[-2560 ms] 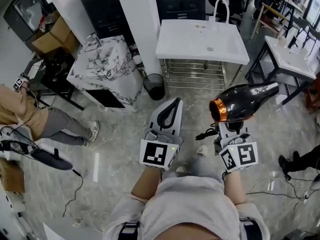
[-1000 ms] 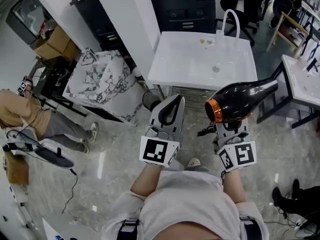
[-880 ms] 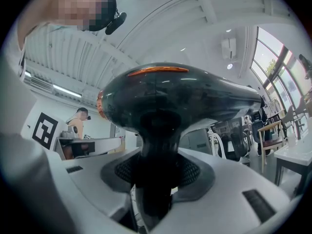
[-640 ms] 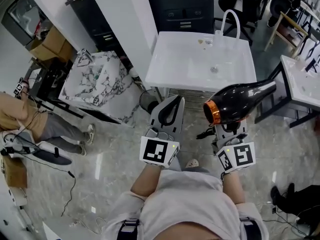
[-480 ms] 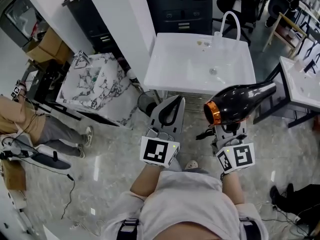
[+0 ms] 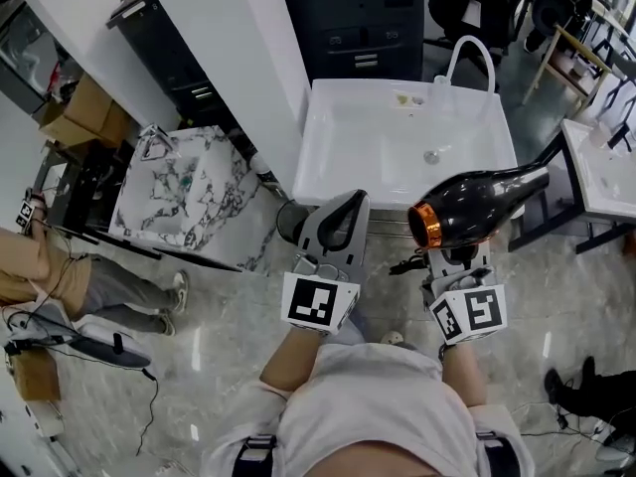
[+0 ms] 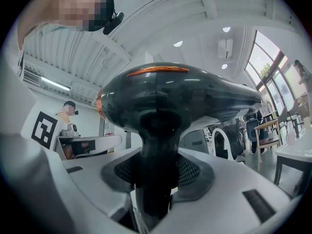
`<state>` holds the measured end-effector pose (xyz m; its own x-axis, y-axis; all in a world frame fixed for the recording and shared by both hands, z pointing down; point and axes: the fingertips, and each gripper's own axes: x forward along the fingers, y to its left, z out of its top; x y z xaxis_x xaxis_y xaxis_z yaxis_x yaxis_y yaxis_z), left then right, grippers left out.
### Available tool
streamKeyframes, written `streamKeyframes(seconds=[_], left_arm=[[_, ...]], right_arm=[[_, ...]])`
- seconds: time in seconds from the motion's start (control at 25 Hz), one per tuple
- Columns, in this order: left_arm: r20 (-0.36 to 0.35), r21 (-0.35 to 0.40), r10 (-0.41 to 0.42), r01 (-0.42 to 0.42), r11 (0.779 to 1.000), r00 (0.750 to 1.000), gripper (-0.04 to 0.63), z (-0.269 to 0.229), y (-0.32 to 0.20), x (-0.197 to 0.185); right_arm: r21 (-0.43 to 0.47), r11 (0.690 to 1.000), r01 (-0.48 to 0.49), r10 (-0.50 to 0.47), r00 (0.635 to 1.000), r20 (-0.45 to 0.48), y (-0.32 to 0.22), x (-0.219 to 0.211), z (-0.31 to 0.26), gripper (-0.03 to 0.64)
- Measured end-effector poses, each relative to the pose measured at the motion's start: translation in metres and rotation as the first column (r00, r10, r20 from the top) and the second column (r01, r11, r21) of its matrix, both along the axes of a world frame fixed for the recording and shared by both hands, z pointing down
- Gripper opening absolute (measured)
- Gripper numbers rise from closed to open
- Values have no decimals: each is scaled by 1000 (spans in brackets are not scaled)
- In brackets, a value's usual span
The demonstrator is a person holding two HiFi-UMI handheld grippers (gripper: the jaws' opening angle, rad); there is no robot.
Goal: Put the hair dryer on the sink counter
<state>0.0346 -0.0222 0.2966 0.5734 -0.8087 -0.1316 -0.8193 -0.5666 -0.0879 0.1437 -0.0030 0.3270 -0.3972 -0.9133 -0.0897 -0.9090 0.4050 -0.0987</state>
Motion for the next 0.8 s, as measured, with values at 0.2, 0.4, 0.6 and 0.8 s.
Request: streamKeyframes(seconds=[0.2,0.4,0.6,0.8], left_arm=[[7,-5,12,-12,1000,1000,14,-2,-44,-24],[-30,6,29,-29,1000,999,14,-9,-81,-44],[-24,-6,54,-54,999,998,14,-5,-113,-63],[-18,-11,84,-84,996,996,14,0,-141,-81]], right_arm=[[-3,1000,-26,26,1000,5,-42,-19,-4,185],[-6,998,-61,61,998,7,-78,-36,-4,185],[-12,996,-92,92,996,1,-107,-54,-3,184],[-10,992,-123,123,992,2,-131,-72,-1,185]])
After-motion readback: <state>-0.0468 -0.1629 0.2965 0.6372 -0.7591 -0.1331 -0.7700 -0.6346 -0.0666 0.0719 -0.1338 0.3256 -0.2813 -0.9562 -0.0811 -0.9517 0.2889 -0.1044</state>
